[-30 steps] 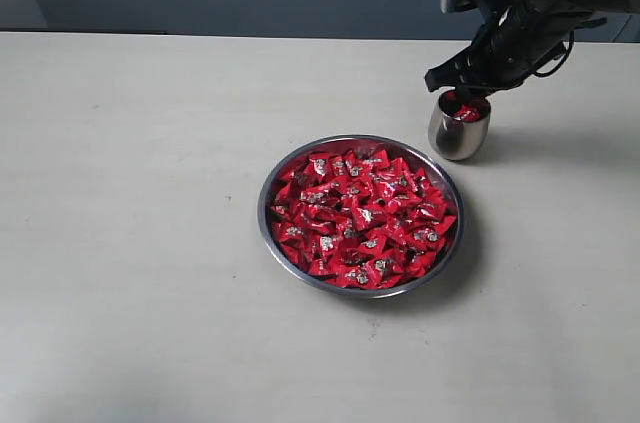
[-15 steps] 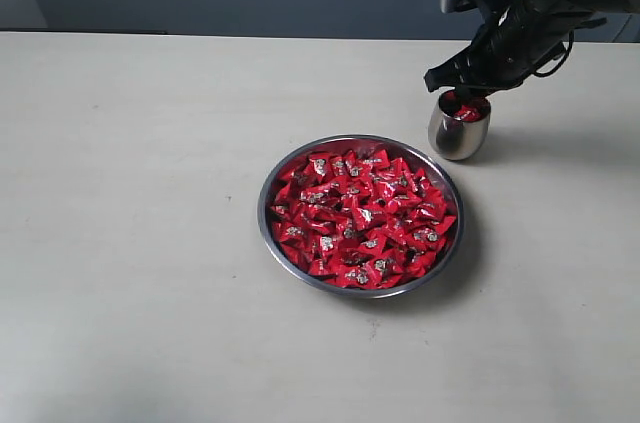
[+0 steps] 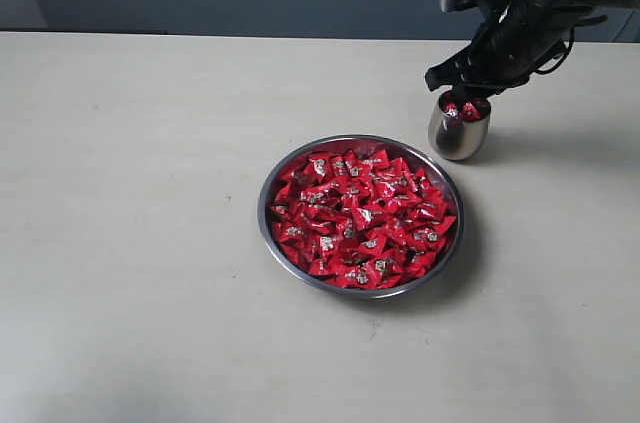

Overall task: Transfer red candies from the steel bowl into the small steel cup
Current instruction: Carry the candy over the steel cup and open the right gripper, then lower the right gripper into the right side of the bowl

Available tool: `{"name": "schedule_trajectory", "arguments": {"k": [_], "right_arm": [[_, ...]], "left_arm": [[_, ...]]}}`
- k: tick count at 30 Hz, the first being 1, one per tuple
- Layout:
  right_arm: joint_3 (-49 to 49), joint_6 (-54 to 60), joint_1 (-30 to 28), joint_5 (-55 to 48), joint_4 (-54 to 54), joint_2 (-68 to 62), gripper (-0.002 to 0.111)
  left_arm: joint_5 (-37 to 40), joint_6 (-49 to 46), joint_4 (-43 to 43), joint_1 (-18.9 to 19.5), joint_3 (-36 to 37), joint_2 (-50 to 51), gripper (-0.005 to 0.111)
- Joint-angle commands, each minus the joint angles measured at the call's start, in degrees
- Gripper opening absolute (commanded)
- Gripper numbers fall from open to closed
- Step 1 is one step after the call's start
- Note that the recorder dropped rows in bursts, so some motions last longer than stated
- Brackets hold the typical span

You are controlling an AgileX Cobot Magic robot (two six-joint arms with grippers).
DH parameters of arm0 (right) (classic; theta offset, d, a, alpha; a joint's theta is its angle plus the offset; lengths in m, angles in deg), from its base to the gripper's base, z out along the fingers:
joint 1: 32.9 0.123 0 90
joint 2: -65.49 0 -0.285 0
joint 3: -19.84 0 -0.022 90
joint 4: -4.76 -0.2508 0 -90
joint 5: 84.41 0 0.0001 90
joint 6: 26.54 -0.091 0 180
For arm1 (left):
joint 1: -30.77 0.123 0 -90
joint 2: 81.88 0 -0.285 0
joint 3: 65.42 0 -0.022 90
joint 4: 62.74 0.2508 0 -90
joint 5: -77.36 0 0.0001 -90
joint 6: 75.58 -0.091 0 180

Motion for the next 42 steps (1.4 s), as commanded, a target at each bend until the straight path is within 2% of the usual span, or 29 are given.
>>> {"name": "schedule_trajectory", "arguments": {"k": [1, 7, 14, 22, 42], "right_arm": [[2.67, 0.24, -0.14, -4.07, -2.99, 1.29, 0.037], [3.44, 1.63, -0.14, -5.35, -7.78, 6.22, 0.037], [3.44, 10.9, 1.39, -14.86, -21.48, 8.11, 0.037], [1.37, 9.88, 7.53, -11.78, -15.76, 7.44, 0.037], [1.4, 6.36, 7.85, -16.45, -15.8, -2.56, 0.037]], "left_arm": [[-0.1, 0.15, 0.33, -0.42, 0.22, -0.26, 0.0], [-0.1, 0.15, 0.33, -0.42, 0.22, -0.26, 0.0], [-0.1, 0.15, 0.33, -0.42, 0.22, -0.26, 0.0], [-0.1, 0.15, 0.33, -0.42, 0.22, -0.26, 0.0], [-0.1, 0.15, 0.33, -0.42, 0.22, -0.26, 0.0]]}}
